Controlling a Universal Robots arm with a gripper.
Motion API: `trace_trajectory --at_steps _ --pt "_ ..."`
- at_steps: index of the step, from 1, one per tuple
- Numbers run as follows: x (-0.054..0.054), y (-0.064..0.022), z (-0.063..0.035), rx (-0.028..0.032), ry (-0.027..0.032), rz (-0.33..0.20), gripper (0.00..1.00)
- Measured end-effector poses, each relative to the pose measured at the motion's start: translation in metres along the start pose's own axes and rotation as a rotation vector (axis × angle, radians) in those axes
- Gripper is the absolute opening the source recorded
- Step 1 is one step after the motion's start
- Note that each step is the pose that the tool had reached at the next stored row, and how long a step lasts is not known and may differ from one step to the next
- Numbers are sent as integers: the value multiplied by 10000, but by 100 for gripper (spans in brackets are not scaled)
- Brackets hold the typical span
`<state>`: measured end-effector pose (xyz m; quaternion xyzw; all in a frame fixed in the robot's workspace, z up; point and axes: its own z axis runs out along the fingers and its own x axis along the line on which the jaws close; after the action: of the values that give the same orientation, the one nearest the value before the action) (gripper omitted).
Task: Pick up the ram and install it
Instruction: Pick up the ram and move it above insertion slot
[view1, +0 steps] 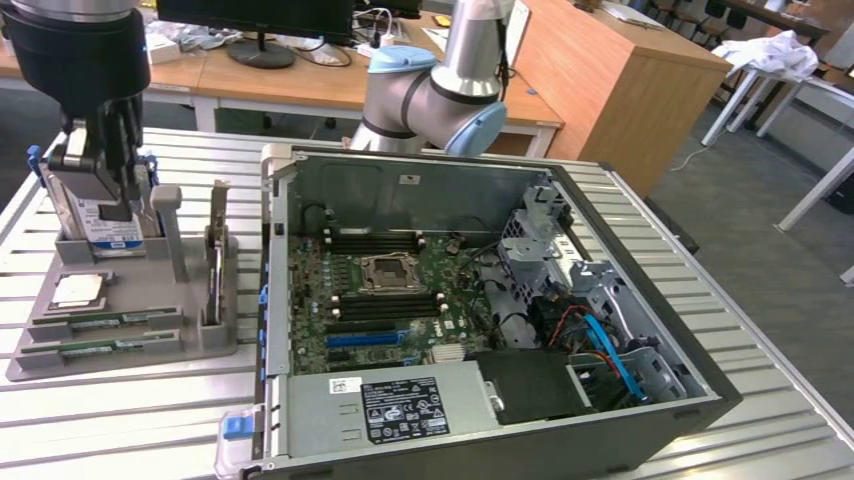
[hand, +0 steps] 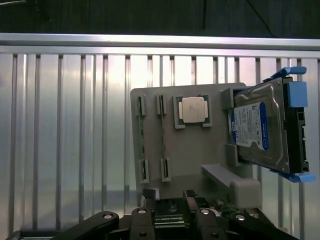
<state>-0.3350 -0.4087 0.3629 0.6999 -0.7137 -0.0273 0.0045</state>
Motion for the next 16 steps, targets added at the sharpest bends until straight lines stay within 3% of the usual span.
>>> trace_trajectory --at_steps 16 --pt "4 20 47 0 -7 -2 36"
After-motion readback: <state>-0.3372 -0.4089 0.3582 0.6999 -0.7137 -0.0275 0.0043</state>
